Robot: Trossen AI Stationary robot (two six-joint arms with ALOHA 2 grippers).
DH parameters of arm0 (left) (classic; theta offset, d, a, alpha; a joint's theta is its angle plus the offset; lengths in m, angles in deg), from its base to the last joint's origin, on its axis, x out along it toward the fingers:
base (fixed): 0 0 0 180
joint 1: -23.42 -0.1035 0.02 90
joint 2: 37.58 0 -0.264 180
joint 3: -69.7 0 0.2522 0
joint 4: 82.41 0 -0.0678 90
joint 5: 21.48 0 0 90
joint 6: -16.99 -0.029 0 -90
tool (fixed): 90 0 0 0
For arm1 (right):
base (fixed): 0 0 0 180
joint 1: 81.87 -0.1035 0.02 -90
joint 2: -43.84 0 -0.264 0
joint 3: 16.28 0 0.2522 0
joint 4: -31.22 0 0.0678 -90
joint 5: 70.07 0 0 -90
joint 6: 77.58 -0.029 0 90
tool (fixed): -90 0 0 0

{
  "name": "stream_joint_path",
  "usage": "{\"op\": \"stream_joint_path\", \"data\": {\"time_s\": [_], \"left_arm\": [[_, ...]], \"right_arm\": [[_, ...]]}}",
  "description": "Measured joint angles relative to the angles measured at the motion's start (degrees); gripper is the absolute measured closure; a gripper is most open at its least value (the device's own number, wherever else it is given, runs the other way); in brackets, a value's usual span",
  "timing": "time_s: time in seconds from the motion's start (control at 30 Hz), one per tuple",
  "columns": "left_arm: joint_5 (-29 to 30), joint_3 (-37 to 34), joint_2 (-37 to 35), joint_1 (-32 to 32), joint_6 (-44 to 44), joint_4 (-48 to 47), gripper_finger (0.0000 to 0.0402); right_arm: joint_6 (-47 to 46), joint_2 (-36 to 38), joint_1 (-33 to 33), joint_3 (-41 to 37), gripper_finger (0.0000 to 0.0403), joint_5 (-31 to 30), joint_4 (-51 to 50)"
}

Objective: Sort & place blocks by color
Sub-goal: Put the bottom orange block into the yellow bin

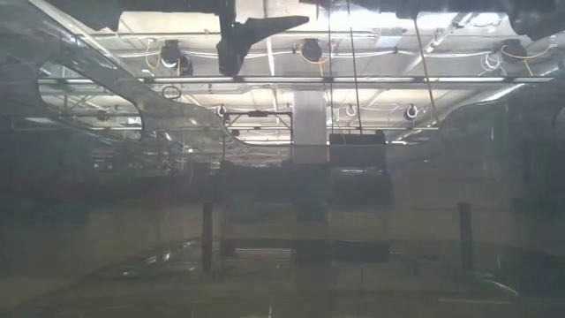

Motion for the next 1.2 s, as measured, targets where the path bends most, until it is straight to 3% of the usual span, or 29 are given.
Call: {"op": "stream_joint_path", "data": {"time_s": [0.33, 0.63, 1.03, 1.2], "left_arm": [[0.0, 0.0, 0.0, -1.9, 7.0, -5.3, 0.0141], [-0.5, 0.1, -0.1, -2.2, 6.2, -5.2, 0.0263], [-0.8, 0.1, -0.1, -1.5, 6.4, -5.0, 0.0255], [-0.8, 0.0, 0.0, -1.4, 6.4, -5.3, 0.0257]], "right_arm": [[0.8, 0.0, 1.9, 0.0, 0.0289, 2.8, -1.7], [0.8, 0.0, 2.0, 0.0, 0.0289, 2.4, -2.8], [0.6, 0.0, 1.9, 0.0, 0.0285, 2.8, -2.4], [-5.1, 0.3, 1.9, 0.0, 0.0201, 2.9, -2.0]]}}
